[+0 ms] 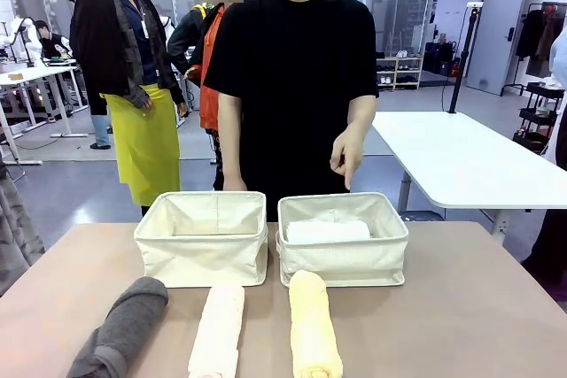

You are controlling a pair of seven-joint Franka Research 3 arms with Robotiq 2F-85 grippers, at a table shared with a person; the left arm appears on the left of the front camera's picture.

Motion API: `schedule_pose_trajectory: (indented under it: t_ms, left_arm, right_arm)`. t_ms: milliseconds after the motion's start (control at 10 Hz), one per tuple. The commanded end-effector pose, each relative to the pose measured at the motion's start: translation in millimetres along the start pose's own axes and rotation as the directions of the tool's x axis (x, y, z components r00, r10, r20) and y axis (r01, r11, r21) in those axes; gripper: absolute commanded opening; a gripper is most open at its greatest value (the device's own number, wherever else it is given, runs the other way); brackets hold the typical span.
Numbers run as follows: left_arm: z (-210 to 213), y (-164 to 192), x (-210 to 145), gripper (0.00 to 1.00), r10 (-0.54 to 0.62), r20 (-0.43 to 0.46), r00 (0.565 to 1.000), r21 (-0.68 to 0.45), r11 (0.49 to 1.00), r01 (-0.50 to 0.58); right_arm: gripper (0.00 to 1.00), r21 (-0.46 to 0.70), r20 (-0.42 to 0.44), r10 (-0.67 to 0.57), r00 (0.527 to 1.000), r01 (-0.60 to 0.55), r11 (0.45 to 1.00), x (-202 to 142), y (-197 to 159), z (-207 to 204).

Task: Divide the towels into two baskets.
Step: Pick up one hotel-folded towel from the bottom of the table and place it in the Fabric basket indicated by the person.

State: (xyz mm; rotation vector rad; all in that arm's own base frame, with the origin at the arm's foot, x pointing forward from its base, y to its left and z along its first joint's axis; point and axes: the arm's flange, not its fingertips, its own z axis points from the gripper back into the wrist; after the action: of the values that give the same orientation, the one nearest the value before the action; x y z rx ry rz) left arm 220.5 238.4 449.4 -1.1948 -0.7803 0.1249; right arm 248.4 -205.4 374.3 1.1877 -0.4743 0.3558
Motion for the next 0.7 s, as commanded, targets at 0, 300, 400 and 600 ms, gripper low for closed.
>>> schedule_pose_trajectory:
  t_ms: [0, 300, 400, 600]
  left_arm:
    - [3, 0, 0, 1.0, -0.025, 0.012, 1.0, -0.024, 0.999, 0.026]
    - [3, 0, 0, 1.0, -0.025, 0.012, 1.0, -0.024, 0.999, 0.026]
    - [3, 0, 0, 1.0, -0.025, 0.012, 1.0, -0.024, 0.999, 0.026]
    - [3, 0, 0, 1.0, -0.025, 0.012, 1.0, -0.024, 0.999, 0.026]
  right_arm:
    - [1.0, 0.005, 0.0, 0.025, 1.0, -0.025, 1.0, -3, 4, 1]
    - [1.0, 0.0, 0.0, 0.0, 1.0, 0.0, 1.0, 0, 0, 0]
    - [1.0, -0.027, -0.031, 0.007, 0.999, -0.008, 1.0, 17, 5, -19]
    - [1.0, -0.089, -0.194, -0.032, 0.98, 0.015, 0.996, 51, 24, -85]
